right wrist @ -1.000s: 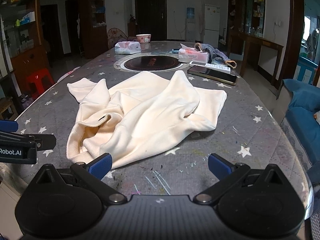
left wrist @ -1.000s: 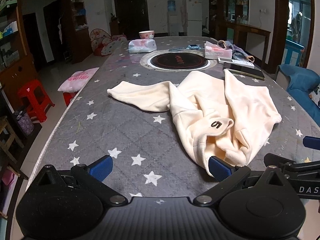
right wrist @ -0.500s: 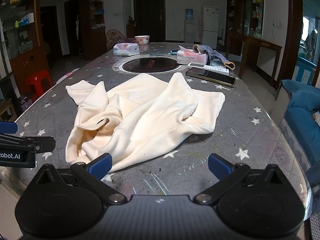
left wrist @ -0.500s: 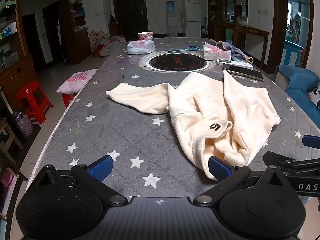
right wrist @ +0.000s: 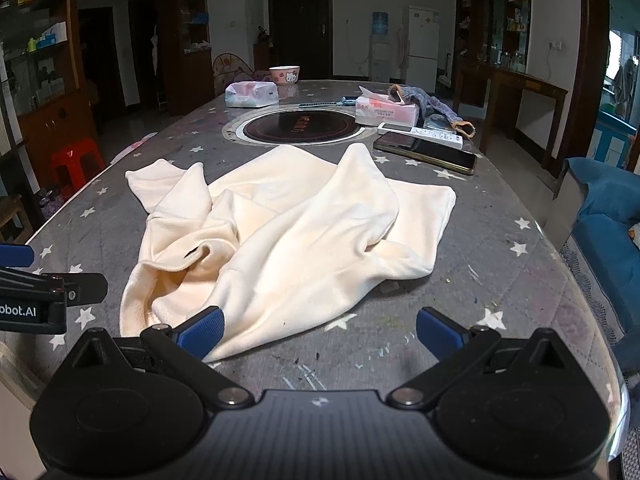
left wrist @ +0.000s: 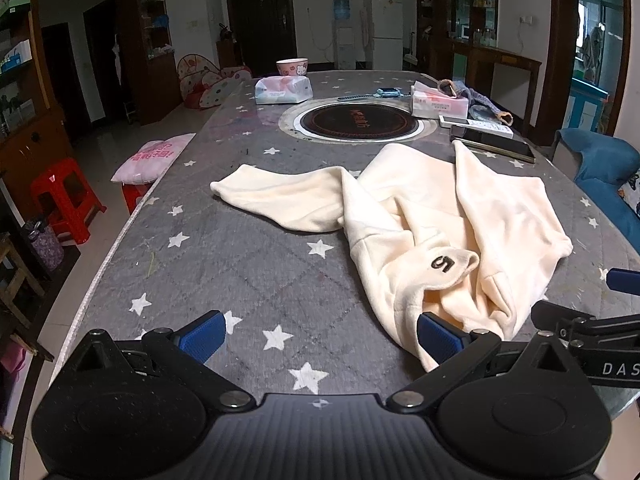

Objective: Fold clothes

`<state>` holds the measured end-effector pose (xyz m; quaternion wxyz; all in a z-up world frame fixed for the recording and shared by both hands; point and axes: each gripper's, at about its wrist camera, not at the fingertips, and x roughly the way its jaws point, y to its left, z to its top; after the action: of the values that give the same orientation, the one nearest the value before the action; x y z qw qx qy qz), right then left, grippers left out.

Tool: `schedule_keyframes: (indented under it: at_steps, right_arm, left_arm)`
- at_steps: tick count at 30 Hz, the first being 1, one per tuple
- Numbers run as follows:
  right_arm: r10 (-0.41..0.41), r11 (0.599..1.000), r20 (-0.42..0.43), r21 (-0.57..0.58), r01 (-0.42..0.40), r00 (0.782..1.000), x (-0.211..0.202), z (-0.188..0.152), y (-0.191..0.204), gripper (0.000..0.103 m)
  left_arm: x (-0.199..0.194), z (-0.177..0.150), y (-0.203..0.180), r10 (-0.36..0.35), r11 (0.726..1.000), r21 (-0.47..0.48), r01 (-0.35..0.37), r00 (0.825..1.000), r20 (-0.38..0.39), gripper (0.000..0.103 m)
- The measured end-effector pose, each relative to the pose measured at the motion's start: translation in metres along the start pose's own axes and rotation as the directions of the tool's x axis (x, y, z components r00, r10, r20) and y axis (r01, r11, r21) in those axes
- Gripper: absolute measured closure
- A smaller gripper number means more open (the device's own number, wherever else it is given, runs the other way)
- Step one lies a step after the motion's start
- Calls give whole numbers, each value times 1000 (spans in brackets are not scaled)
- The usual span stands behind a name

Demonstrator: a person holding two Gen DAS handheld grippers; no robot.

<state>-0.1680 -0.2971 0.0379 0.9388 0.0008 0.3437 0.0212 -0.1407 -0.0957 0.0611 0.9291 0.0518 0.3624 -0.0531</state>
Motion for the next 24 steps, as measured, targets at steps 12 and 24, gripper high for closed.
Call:
schedule_keyframes:
  at_steps: [12,24]
  right_arm:
    - [10,1000,-7,-3,-10,1000,11,11,-2,0]
    - [-5,1000,-16,-16,5,1000,37,42,-13,0]
  left_arm:
    - [13,14,3,-8,1000,4,8,1000,-6,0]
    - [41,53,17,-13,1000,3,12,1000,11,0]
